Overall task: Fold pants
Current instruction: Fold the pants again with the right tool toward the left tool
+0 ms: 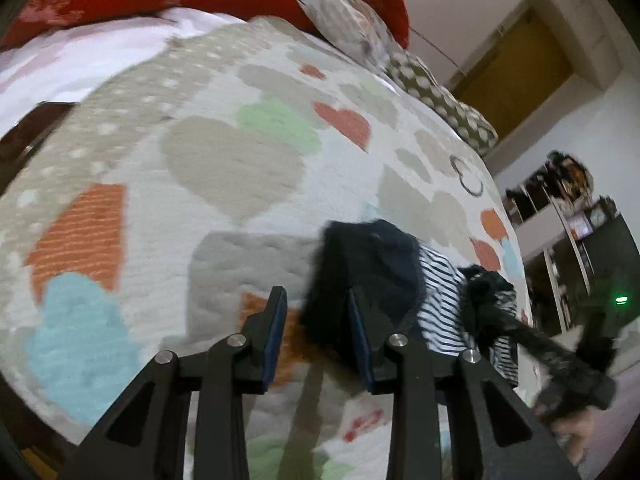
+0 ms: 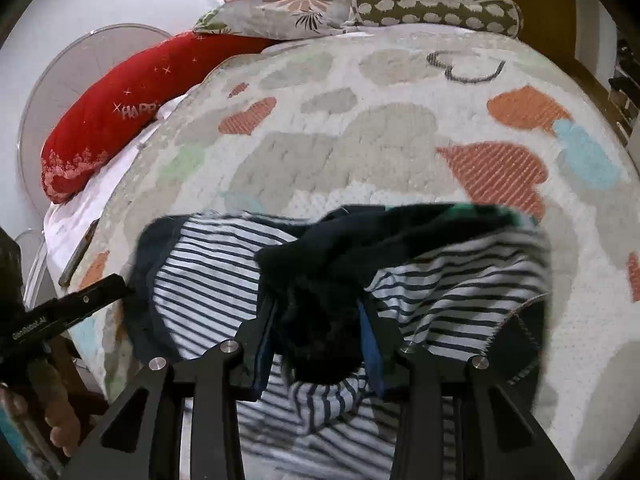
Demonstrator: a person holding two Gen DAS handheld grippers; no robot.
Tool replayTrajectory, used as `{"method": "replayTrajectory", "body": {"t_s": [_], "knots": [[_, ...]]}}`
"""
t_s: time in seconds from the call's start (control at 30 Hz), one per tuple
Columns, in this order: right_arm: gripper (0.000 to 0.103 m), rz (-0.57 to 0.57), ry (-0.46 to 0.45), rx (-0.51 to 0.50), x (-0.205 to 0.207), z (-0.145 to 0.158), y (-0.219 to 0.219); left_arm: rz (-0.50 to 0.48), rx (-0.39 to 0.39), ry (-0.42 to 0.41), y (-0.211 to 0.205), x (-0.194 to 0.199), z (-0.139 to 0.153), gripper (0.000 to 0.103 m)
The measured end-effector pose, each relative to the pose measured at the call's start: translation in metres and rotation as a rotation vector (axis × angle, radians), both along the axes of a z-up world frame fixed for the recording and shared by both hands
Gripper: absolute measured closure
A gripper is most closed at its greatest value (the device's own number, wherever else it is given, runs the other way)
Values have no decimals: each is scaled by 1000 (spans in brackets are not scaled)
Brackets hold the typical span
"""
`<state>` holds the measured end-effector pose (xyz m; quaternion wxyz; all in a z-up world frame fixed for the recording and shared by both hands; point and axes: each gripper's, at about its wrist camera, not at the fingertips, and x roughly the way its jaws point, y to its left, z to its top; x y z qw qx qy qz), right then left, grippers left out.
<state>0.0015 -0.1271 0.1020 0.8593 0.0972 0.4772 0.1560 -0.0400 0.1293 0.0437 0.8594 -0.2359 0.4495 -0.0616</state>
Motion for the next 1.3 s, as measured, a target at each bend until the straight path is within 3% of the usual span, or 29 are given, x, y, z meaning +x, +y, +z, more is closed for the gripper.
{"method": "replayTrajectory", "body": {"t_s": [0.13, 0.33, 0.47, 0.53, 0.6, 0.67, 0.73, 0.8, 0.87, 0.97, 1.03, 1.13, 1.2, 1.23, 1.27, 1.3], "knots": [[61, 47, -49, 32, -9, 37, 17, 48, -45, 3, 22, -17, -9, 72], [46, 197, 42, 25, 11, 40, 97, 41, -57, -3, 31, -42, -15, 68], [42, 227, 146, -79, 38, 17, 159, 36, -70, -14, 34, -48, -17, 57], [36, 218, 185, -132, 47, 7, 178, 32, -86, -23, 35, -50, -18, 53], [22, 213, 219, -209, 52, -4, 195, 20, -106, -37, 34, -51, -18, 49], [20, 217, 238, -313, 57, -16, 210, 6, -118, -46, 32, -54, -18, 45], [23, 243, 236, -380, 57, -20, 217, -6, -123, -54, 29, -55, -17, 45], [56, 236, 215, -433, 55, -18, 214, -9, -116, -68, 26, -55, -15, 45], [68, 225, 217, -381, 56, -11, 201, -19, -108, -84, 20, -53, -12, 45], [71, 208, 222, -264, 55, 1, 177, -65, -73, -96, 1, -48, -9, 42], [71, 210, 226, -206, 53, 8, 168, -110, -91, -99, -15, -43, -9, 35], [71, 207, 224, -122, 50, 23, 154, -155, -66, -116, -40, -33, -4, 35], [71, 202, 207, -72, 45, 35, 142, -190, -41, -129, -56, -26, 3, 62], [71, 199, 200, -54, 45, 40, 138, -217, -28, -122, -65, -21, 6, 87], [71, 192, 189, -22, 42, 46, 128, -239, -16, -113, -74, -16, 10, 96], [71, 187, 185, 1, 43, 50, 121, -250, -15, -119, -82, -14, 14, 96]]}}
